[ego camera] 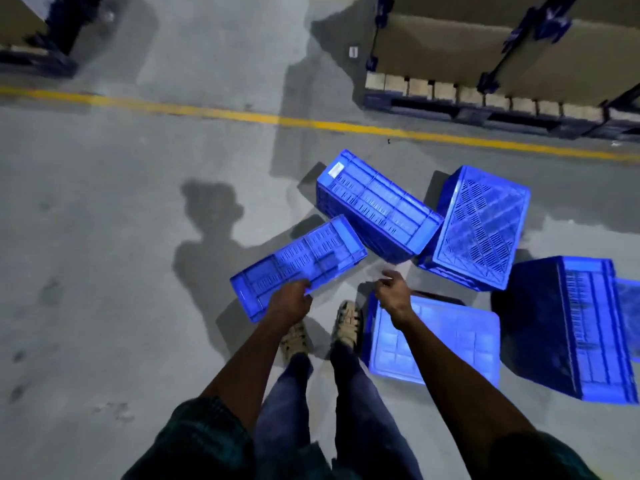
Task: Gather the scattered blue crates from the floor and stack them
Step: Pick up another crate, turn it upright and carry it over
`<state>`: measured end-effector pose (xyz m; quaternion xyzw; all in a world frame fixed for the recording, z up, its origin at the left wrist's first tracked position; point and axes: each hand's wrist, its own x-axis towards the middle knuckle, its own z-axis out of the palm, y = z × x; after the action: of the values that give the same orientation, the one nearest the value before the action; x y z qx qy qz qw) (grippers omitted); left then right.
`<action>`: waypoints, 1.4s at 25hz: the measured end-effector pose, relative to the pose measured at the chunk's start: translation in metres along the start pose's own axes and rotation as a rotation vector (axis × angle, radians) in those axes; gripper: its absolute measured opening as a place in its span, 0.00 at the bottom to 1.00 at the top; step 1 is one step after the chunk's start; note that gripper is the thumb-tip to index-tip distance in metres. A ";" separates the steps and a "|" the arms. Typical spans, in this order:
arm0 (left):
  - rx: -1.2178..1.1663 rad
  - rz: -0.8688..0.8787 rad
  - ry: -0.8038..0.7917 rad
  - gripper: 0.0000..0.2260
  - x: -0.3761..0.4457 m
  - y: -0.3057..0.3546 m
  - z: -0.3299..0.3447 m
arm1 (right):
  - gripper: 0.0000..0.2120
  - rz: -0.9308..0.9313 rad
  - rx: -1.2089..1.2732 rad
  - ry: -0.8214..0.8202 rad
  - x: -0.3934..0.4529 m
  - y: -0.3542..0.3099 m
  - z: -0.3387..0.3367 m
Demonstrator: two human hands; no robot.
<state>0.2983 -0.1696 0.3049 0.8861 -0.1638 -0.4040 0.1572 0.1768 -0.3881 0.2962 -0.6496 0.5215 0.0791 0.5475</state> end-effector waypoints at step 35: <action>0.330 -0.025 -0.113 0.44 0.336 -0.167 0.091 | 0.32 -0.076 -0.374 -0.051 0.335 0.134 0.151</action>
<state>0.4637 -0.1733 -0.0441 0.8777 -0.2258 -0.4226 -0.0050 0.2932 -0.4471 -0.0725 -0.7572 0.4585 0.1704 0.4329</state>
